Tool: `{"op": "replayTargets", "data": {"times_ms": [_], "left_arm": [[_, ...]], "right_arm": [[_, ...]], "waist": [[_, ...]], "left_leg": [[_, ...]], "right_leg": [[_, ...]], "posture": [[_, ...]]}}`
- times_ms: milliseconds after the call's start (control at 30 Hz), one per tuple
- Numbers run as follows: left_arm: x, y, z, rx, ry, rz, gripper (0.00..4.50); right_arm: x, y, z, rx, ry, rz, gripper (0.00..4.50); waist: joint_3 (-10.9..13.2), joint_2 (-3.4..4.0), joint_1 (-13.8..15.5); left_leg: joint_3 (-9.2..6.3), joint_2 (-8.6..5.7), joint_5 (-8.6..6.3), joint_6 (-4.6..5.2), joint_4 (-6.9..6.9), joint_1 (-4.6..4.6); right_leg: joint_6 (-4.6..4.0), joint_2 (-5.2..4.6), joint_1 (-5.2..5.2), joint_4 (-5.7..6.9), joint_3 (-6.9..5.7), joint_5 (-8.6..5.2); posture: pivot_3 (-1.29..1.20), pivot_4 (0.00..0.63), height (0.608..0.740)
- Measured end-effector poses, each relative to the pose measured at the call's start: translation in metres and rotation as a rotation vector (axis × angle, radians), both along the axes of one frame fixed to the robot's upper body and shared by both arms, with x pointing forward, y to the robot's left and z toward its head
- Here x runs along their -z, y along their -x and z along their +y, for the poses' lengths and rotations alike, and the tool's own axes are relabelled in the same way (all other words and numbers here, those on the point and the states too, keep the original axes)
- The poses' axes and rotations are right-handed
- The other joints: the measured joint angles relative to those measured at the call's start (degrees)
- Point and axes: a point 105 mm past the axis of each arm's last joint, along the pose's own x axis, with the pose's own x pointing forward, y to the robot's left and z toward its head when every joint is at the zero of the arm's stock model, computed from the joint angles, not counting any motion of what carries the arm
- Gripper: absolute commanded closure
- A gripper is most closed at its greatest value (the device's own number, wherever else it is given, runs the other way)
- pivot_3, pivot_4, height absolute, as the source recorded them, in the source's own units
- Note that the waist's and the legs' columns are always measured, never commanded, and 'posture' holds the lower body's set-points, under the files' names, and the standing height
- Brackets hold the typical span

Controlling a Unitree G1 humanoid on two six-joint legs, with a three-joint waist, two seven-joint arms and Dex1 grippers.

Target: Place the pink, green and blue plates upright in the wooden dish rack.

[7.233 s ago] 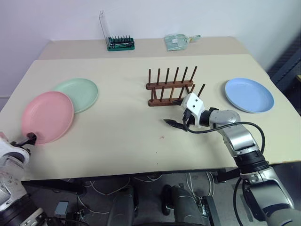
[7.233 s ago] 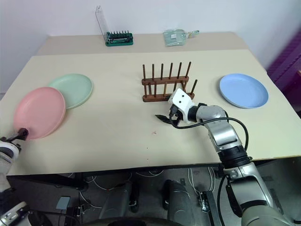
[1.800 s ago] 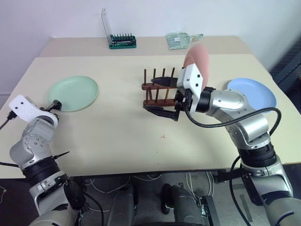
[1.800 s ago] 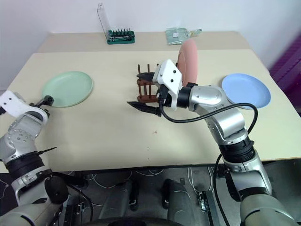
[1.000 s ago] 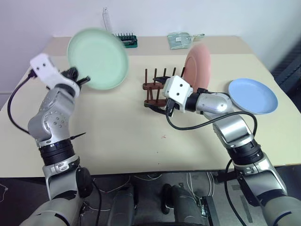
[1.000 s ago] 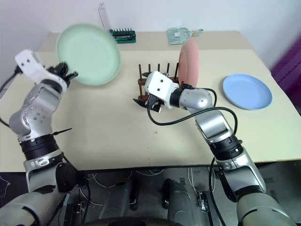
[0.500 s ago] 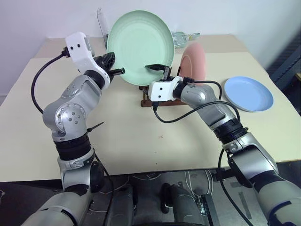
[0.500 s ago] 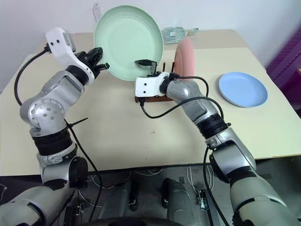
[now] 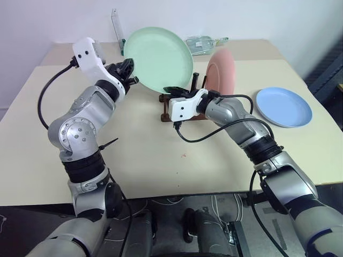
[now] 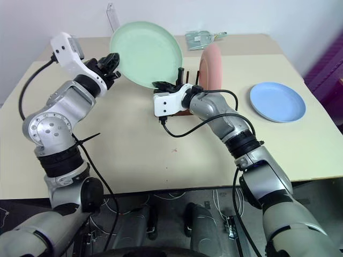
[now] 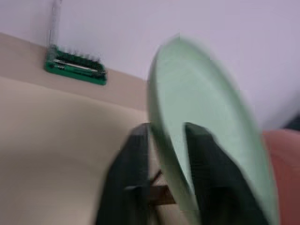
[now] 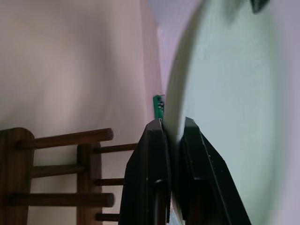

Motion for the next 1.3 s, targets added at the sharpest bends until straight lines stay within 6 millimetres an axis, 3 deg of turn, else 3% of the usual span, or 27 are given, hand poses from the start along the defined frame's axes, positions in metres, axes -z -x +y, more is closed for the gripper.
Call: {"op": "replayTargets", "data": {"times_ms": [100, 233, 300, 367, 433, 567, 667, 733, 967, 1300], "left_arm": [[-0.016, 0.000, 0.009, -0.018, 0.113, -0.061, 0.39], [-0.047, 0.005, 0.059, -0.189, 0.212, -0.194, 0.39], [-0.051, 0.009, 0.091, -0.317, 0.110, -0.228, 0.39], [-0.042, 0.013, 0.110, -0.394, -0.093, -0.229, 0.39], [-0.016, 0.010, 0.116, -0.391, -0.282, -0.179, 0.39], [0.047, 0.012, 0.081, -0.159, -0.521, -0.088, 0.39], [0.102, 0.028, 0.047, 0.095, -0.596, 0.007, 0.39], [0.121, 0.040, 0.028, 0.226, -0.607, 0.029, 0.39], [0.143, 0.069, -0.010, 0.512, -0.648, 0.014, 0.39], [0.152, 0.072, -0.017, 0.544, -0.688, 0.019, 0.39]], "right_arm": [[-0.003, -0.001, -0.002, 0.007, -0.010, -0.013, 4.50], [-0.014, 0.004, -0.006, -0.003, -0.094, -0.008, 4.50], [-0.027, 0.010, -0.006, -0.028, -0.229, 0.056, 4.50], [-0.042, 0.020, -0.005, -0.079, -0.431, 0.171, 4.50], [-0.058, 0.030, -0.010, -0.140, -0.649, 0.323, 4.50], [-0.082, 0.042, -0.026, -0.235, -0.969, 0.606, 4.50], [-0.081, 0.045, -0.042, -0.242, -1.130, 0.795, 4.50], [-0.075, 0.044, -0.048, -0.216, -1.180, 0.883, 4.50], [-0.068, 0.038, -0.058, -0.160, -1.318, 1.052, 4.50], [-0.046, 0.018, -0.061, -0.024, -1.352, 1.195, 4.50]], "waist": [[0.0, 0.00, -0.1], [0.0, 0.00, -0.7], [0.0, 0.00, -1.0], [0.0, 0.02, -1.4], [0.0, 0.07, -1.2], [0.0, 0.08, 0.0], [0.0, 0.08, -0.1], [0.0, 0.13, -0.1], [0.0, 0.30, -0.2], [0.0, 0.31, -0.2]], "left_leg": [[0.00, 0.01, 0.00, 0.00, -0.01, 0.01], [0.03, 0.05, 0.01, -0.01, -0.08, 0.04], [0.03, 0.07, 0.02, -0.04, -0.11, 0.06], [0.03, 0.09, 0.04, -0.07, -0.14, 0.08], [-0.01, 0.09, 0.05, -0.09, -0.12, 0.05], [-0.11, 0.14, 0.02, -0.08, -0.04, 0.02], [-0.21, 0.17, 0.00, -0.07, -0.05, -0.01], [-0.20, 0.18, 0.00, -0.07, -0.08, -0.01], [-0.14, 0.17, 0.01, -0.06, -0.12, -0.01], [-0.17, 0.16, 0.01, -0.05, -0.12, -0.01]], "right_leg": [[0.00, 0.04, -0.01, 0.00, 0.00, 0.00], [-0.02, 0.12, -0.03, 0.00, 0.02, 0.00], [-0.21, 0.15, -0.03, 0.00, 0.02, 0.11], [-0.23, 0.15, -0.01, 0.02, 0.02, 0.12], [-0.24, 0.12, 0.01, 0.03, 0.01, 0.12], [-0.24, 0.06, 0.06, 0.00, 0.05, 0.12], [-0.25, 0.05, -0.02, -0.02, 0.07, 0.11], [-0.26, 0.10, -0.08, -0.01, 0.07, 0.11], [-0.26, 0.18, -0.13, 0.01, 0.08, 0.04], [-0.16, 0.18, -0.13, 0.01, 0.09, -0.02]], "posture": [[0.00, 0.150, 0.730], [0.00, 0.150, 0.730], [0.00, 0.150, 0.730], [0.00, 0.150, 0.730], [0.00, 0.150, 0.730], [0.00, 0.150, 0.730], [0.00, 0.150, 0.730], [0.00, 0.150, 0.730], [0.00, 0.150, 0.730], [0.00, 0.150, 0.730]]}}
